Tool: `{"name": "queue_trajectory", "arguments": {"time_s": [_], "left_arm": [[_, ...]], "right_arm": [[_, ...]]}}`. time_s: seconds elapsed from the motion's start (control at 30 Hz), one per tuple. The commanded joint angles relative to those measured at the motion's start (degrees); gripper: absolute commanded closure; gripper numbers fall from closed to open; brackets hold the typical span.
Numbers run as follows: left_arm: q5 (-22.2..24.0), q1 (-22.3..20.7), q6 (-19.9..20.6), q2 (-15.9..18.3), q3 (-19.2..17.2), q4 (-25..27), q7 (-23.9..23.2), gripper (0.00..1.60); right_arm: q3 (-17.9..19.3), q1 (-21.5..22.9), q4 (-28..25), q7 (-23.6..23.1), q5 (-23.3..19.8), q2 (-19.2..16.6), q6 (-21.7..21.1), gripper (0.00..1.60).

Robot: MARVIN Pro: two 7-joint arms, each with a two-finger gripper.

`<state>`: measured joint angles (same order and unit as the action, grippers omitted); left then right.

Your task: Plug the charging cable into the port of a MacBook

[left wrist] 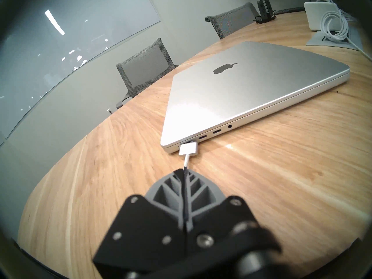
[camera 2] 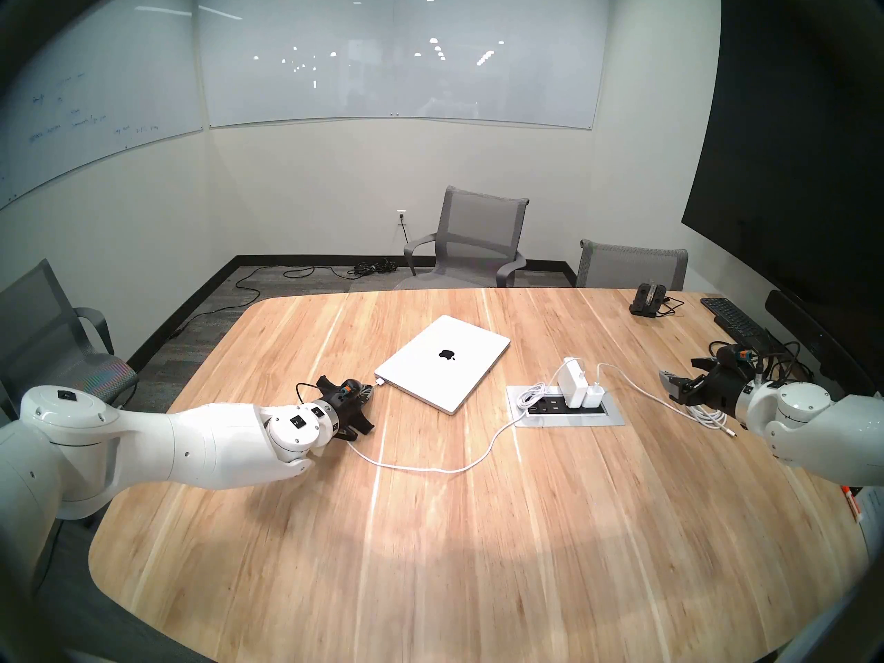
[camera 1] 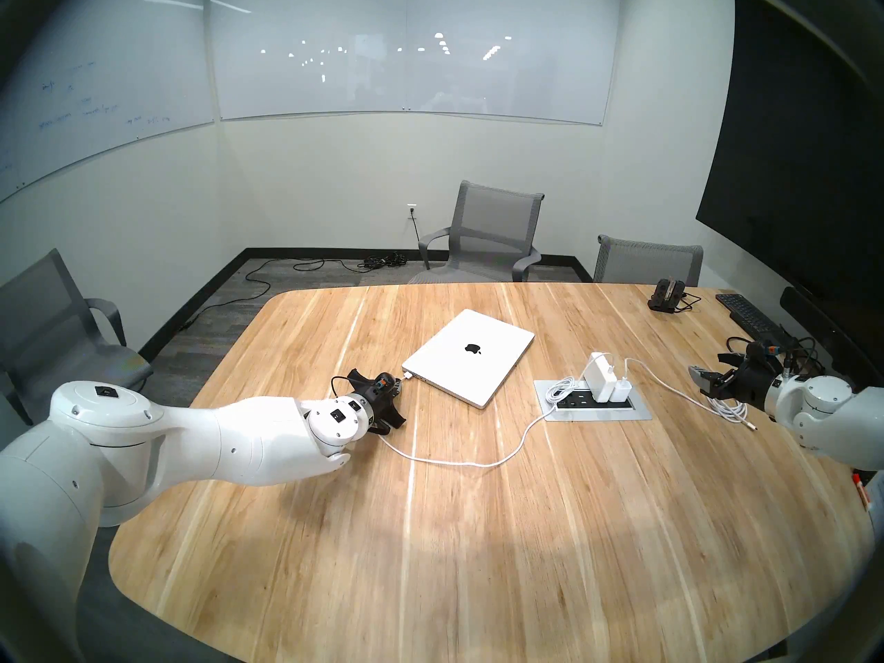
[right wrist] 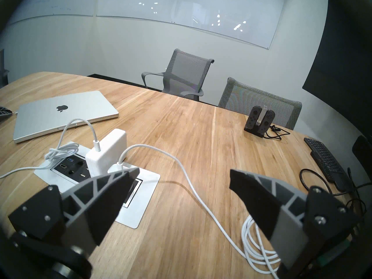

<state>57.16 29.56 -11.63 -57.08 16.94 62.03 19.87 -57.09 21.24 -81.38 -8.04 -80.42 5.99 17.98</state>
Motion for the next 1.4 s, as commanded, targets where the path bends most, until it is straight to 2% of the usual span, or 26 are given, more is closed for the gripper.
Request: {"name": "queue_trajectory", "arguments": {"time_s": [0.0, 0.5, 0.8, 1.3, 1.37], "left_arm": [[0.16, -0.69, -0.33, -0.66, -0.55, -1.31, -0.67, 1.6], [1.1, -0.82, -1.21, -0.13, -1.08, 0.53, -0.48, 1.6], [3.37, -0.82, -2.53, 0.12, -2.52, 1.69, -0.47, 1.6], [6.25, 0.5, -4.76, -1.03, -3.61, -1.34, -2.56, 1.6], [7.01, 0.83, -5.66, -1.3, -3.84, -2.17, -4.7, 1.6]], "right_arm": [[0.4, 0.92, -0.13, -0.14, 0.13, -0.13, 0.36, 0.0], [0.46, 0.87, -0.13, -0.14, 0.14, -0.13, 0.35, 0.0], [0.53, 0.8, -0.12, -0.13, 0.13, -0.13, 0.34, 0.0], [0.49, 0.85, -0.13, -0.14, 0.14, -0.13, 0.35, 0.0], [0.49, 0.84, -0.13, -0.14, 0.14, -0.13, 0.35, 0.0]]}}
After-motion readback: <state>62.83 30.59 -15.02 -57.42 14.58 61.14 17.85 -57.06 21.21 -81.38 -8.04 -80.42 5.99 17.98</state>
